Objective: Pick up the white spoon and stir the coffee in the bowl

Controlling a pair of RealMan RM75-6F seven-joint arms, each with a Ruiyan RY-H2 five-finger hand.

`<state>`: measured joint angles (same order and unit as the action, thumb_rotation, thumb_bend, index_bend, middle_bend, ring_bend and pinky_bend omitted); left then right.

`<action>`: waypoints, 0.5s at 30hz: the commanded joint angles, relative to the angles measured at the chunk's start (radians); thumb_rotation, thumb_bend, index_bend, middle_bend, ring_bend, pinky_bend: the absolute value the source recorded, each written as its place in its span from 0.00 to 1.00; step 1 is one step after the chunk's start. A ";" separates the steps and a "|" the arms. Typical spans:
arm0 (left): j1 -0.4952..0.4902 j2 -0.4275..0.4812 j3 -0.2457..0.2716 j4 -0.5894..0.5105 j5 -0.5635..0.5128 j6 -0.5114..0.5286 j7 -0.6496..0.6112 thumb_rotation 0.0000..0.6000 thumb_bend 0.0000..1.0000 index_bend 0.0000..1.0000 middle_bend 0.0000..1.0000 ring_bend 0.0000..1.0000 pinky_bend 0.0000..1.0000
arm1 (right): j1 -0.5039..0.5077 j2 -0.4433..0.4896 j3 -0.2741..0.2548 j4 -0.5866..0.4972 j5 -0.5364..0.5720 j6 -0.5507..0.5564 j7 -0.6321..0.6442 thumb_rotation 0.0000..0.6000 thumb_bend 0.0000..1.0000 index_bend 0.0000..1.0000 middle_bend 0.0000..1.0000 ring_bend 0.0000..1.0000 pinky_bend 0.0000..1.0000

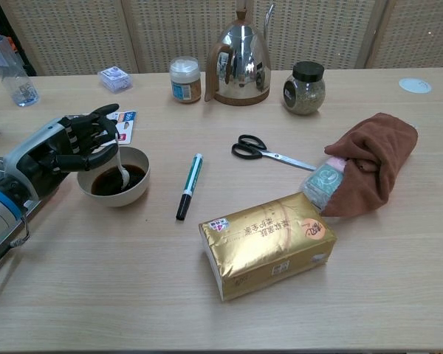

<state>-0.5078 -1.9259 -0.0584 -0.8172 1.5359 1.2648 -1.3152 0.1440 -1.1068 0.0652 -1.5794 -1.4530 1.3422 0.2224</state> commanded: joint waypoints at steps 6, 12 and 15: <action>-0.027 0.001 -0.024 0.013 -0.012 -0.027 0.005 1.00 0.44 0.62 0.00 0.00 0.00 | 0.001 -0.002 -0.001 0.001 0.001 -0.002 -0.002 1.00 0.00 0.00 0.00 0.00 0.00; -0.060 -0.013 -0.029 -0.011 -0.006 -0.057 0.037 1.00 0.44 0.62 0.00 0.00 0.00 | 0.001 -0.001 0.003 0.003 0.006 -0.002 0.000 1.00 0.00 0.00 0.00 0.00 0.00; -0.056 -0.013 -0.019 -0.028 0.003 -0.048 0.045 1.00 0.44 0.62 0.00 0.00 0.00 | 0.001 0.000 0.004 0.003 0.006 -0.002 0.004 1.00 0.00 0.00 0.00 0.00 0.00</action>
<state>-0.5648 -1.9384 -0.0810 -0.8402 1.5349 1.2136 -1.2718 0.1452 -1.1066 0.0687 -1.5766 -1.4468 1.3404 0.2260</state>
